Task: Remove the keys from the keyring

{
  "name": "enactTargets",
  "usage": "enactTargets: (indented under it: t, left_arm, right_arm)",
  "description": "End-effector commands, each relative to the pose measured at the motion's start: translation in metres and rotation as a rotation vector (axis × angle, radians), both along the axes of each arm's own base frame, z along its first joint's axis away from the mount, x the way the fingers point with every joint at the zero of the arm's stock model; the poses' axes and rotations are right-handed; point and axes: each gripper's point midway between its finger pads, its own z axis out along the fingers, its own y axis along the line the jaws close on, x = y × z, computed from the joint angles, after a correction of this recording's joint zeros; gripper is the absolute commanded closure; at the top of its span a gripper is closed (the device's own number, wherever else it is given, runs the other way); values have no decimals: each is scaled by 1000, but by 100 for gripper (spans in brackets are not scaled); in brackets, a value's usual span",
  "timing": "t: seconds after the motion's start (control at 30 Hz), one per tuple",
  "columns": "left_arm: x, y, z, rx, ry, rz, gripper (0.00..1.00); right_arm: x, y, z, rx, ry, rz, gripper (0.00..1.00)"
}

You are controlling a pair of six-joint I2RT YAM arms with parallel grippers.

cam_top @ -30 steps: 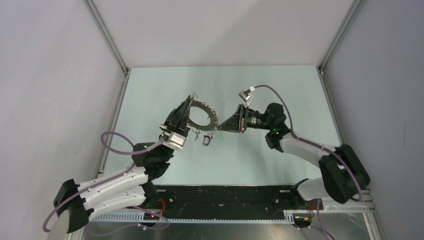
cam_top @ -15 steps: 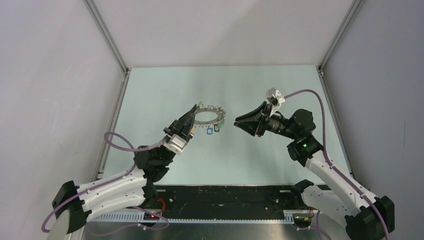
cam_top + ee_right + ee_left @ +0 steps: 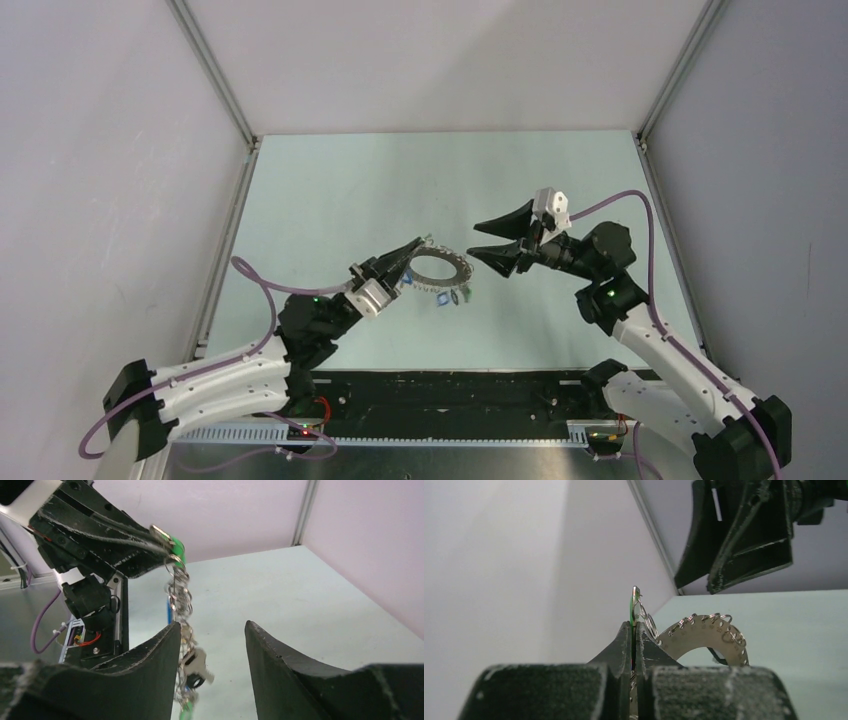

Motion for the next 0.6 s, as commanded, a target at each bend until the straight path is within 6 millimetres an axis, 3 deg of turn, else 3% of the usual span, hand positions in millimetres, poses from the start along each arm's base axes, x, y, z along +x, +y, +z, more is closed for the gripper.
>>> enactTargets:
  t: [0.0, 0.2, 0.57]
  left_arm:
    - [-15, -9, 9, -10, -19, -81, 100]
    - [-19, -19, -4, 58, -11, -107, 100]
    - [-20, -19, -4, 73, -23, -106, 100]
  right_arm:
    - [-10, 10, 21, 21, -144, 66, 46]
    - [-14, 28, 18, 13, -143, 142, 51]
    - [-24, 46, 8, -2, -100, 241, 66]
